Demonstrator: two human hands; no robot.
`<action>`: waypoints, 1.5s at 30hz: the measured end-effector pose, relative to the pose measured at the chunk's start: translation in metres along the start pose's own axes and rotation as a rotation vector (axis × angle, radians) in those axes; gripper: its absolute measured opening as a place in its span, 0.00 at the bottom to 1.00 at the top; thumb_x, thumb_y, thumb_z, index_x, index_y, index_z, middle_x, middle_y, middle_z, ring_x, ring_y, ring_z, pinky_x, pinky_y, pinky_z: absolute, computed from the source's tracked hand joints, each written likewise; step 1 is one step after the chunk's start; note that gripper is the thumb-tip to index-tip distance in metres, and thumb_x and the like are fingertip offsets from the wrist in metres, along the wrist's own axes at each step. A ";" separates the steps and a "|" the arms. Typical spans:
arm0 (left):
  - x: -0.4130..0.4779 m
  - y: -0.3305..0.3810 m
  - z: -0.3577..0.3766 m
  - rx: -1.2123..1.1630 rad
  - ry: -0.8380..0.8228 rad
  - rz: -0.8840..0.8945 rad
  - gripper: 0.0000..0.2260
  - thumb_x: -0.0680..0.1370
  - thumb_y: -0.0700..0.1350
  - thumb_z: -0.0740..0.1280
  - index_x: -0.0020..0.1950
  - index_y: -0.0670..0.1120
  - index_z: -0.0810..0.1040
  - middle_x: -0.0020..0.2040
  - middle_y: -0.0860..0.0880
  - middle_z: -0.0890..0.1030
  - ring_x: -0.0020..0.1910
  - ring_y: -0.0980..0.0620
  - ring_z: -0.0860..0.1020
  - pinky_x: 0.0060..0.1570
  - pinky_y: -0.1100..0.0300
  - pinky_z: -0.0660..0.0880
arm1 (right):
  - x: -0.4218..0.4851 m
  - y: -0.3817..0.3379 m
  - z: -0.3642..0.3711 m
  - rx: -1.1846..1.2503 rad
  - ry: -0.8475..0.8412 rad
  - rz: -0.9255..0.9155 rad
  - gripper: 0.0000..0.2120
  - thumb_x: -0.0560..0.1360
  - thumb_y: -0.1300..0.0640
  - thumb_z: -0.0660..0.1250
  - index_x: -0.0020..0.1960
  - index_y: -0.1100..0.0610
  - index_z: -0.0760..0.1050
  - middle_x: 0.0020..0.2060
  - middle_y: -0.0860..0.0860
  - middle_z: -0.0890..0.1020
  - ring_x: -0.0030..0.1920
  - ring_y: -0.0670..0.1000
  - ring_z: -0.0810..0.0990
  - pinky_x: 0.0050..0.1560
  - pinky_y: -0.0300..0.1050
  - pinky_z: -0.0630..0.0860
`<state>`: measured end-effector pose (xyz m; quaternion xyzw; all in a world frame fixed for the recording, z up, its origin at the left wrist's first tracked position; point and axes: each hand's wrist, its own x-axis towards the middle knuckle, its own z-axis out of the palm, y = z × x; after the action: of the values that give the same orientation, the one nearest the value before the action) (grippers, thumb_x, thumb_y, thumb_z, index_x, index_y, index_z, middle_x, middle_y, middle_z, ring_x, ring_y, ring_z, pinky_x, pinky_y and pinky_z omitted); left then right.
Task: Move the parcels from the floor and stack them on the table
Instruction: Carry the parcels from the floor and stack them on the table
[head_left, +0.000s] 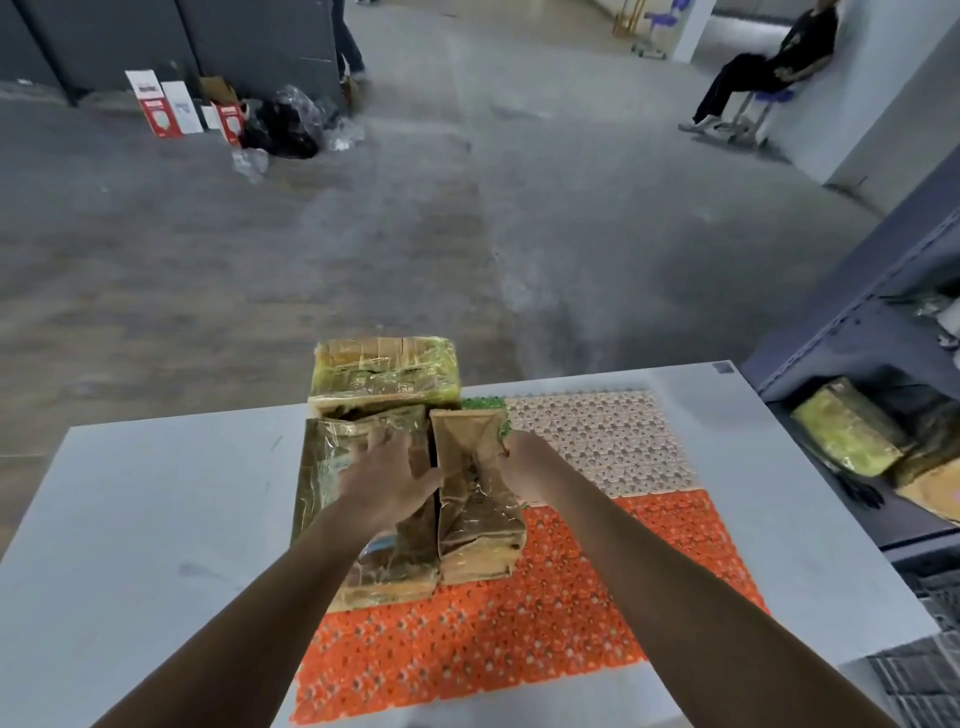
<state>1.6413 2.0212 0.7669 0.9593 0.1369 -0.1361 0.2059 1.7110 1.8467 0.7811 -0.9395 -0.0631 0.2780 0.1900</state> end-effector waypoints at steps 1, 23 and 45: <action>0.001 0.000 0.001 0.009 0.005 0.002 0.32 0.73 0.64 0.64 0.71 0.48 0.64 0.72 0.44 0.62 0.71 0.38 0.59 0.61 0.41 0.70 | 0.002 0.000 0.000 -0.001 -0.011 -0.009 0.08 0.80 0.65 0.57 0.43 0.56 0.66 0.35 0.50 0.70 0.31 0.46 0.69 0.25 0.34 0.63; 0.007 0.001 -0.001 0.021 0.168 0.084 0.20 0.78 0.56 0.58 0.65 0.46 0.68 0.64 0.43 0.69 0.64 0.44 0.67 0.59 0.49 0.71 | 0.008 -0.006 0.000 -0.099 0.219 -0.028 0.13 0.82 0.53 0.53 0.55 0.59 0.72 0.39 0.51 0.77 0.37 0.49 0.74 0.36 0.43 0.70; -0.062 0.006 -0.020 -0.261 0.330 -0.028 0.12 0.80 0.49 0.57 0.55 0.46 0.76 0.55 0.45 0.74 0.57 0.44 0.74 0.58 0.48 0.72 | -0.062 -0.022 0.004 0.005 0.327 -0.324 0.09 0.81 0.55 0.57 0.53 0.54 0.75 0.44 0.48 0.81 0.40 0.49 0.79 0.39 0.44 0.74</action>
<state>1.5899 2.0120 0.8061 0.9319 0.1985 0.0390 0.3012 1.6563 1.8546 0.8173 -0.9491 -0.1811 0.0880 0.2421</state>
